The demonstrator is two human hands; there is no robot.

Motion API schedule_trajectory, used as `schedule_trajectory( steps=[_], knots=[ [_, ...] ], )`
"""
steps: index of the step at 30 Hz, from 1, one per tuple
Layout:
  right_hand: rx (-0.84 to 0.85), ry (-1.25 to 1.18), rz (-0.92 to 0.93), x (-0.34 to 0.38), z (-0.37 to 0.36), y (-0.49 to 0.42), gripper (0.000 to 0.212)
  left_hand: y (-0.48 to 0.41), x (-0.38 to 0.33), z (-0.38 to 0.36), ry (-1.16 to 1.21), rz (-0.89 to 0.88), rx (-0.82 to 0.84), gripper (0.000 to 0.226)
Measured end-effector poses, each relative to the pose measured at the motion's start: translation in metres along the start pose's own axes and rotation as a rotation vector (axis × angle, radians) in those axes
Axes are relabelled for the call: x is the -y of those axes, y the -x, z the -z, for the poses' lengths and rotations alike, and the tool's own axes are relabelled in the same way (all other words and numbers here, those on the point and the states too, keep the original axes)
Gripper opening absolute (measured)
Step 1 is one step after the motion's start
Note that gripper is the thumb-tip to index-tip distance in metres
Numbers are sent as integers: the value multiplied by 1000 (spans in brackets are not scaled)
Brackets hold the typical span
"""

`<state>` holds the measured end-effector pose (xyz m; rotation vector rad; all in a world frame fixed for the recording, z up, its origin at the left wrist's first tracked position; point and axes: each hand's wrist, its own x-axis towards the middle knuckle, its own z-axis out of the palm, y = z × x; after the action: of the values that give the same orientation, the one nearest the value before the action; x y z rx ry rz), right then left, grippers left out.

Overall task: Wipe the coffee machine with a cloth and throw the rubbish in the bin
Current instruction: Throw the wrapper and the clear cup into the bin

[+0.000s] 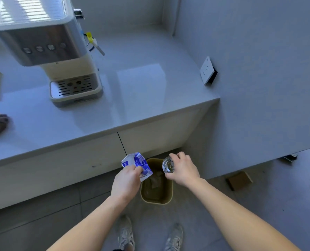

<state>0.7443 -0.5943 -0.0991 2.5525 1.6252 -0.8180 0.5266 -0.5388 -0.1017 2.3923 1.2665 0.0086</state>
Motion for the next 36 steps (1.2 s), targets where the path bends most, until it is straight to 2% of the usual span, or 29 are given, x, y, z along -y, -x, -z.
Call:
schedule_trajectory(
  steps=[9, 19, 28, 36],
  knots=[
    [57, -18, 43, -38, -50, -24, 82, -15, -11, -68, 25, 65, -17, 12],
    [194, 5, -21, -89, -167, -72, 81, -16, 33, -211, -28, 104, 252, 18],
    [214, 17, -18, -108, -239, -119, 76, -46, 45, -303, -79, 33, 333, 29],
    [216, 21, 3, -117, -269, -147, 77, -62, 57, -340, -115, 52, 381, 30]
  ],
)
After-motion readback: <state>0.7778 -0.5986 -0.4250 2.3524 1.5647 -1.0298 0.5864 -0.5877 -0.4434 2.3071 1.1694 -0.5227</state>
